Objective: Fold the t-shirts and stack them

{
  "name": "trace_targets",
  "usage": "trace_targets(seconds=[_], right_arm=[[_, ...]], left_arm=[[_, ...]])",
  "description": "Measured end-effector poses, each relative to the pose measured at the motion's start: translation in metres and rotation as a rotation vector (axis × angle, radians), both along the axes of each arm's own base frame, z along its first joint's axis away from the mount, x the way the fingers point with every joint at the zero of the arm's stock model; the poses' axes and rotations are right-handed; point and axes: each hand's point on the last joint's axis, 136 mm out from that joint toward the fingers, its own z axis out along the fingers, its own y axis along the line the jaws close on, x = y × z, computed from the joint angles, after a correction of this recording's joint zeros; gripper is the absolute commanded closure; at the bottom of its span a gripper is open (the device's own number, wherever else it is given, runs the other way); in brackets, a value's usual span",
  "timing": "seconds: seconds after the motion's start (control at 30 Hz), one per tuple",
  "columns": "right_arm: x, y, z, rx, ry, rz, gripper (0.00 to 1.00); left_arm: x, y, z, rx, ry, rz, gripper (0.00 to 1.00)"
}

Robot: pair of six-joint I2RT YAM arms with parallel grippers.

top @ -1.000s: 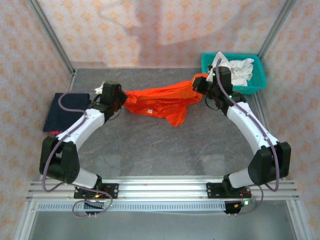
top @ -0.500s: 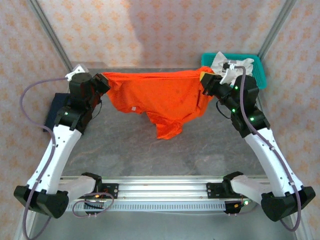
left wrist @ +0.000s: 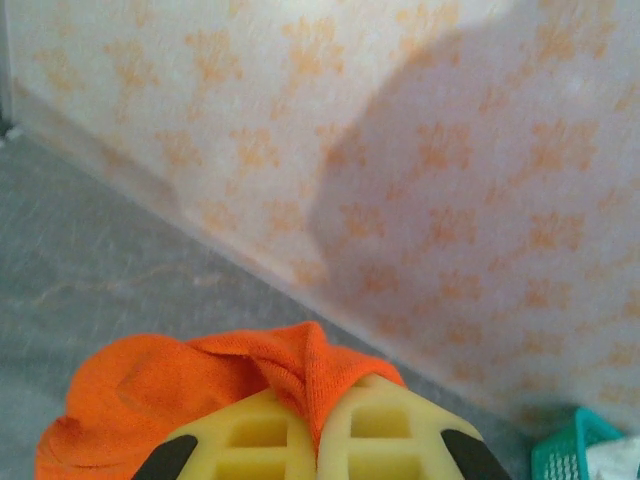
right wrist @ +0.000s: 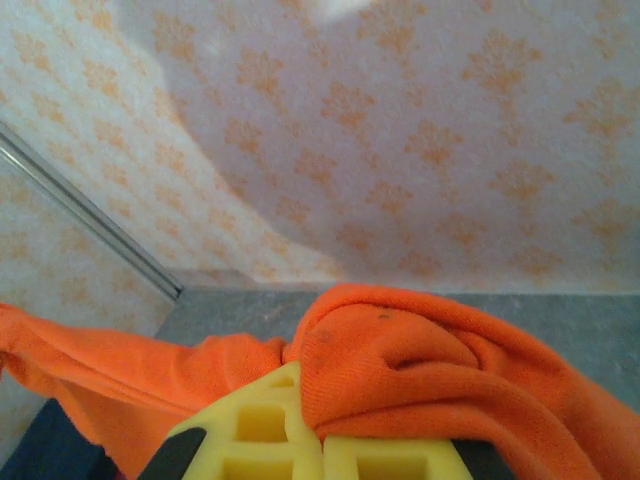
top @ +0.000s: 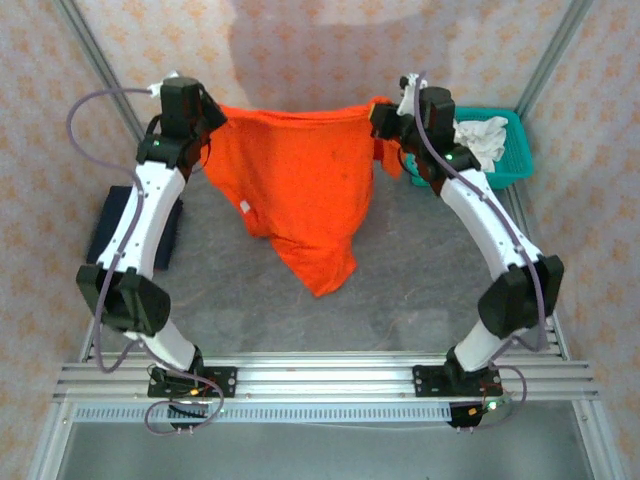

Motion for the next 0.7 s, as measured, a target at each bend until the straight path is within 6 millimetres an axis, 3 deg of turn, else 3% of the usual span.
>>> trace_targets(seconds=[0.07,0.17,0.3,0.43,0.5,0.53,0.63,0.7], right_arm=[[0.011,0.006,0.016,0.017,-0.032,0.015,1.00],[0.012,0.011,0.052,0.048,-0.112,0.042,1.00],[-0.002,0.010,0.102,0.079,-0.235,0.059,1.00],[-0.019,0.006,0.114,0.064,-0.275,0.076,1.00],[-0.029,0.006,0.100,0.041,-0.254,0.093,1.00],[-0.033,0.006,0.087,0.029,-0.233,0.102,1.00],[-0.045,0.008,0.024,-0.005,-0.109,0.142,0.96],[-0.054,0.011,-0.036,-0.018,0.016,0.175,0.81]], left_arm=[[0.010,0.006,0.025,0.006,-0.048,0.002,1.00],[0.006,0.015,0.073,0.035,-0.141,0.005,1.00],[-0.025,0.023,0.137,0.069,-0.276,0.015,1.00],[-0.063,0.024,0.170,0.094,-0.348,0.008,1.00],[-0.080,0.022,0.163,0.095,-0.341,-0.008,1.00],[-0.089,0.021,0.150,0.093,-0.322,-0.015,1.00],[-0.105,0.020,0.086,0.077,-0.211,-0.026,1.00],[-0.113,0.018,0.023,0.049,-0.098,-0.030,1.00]])
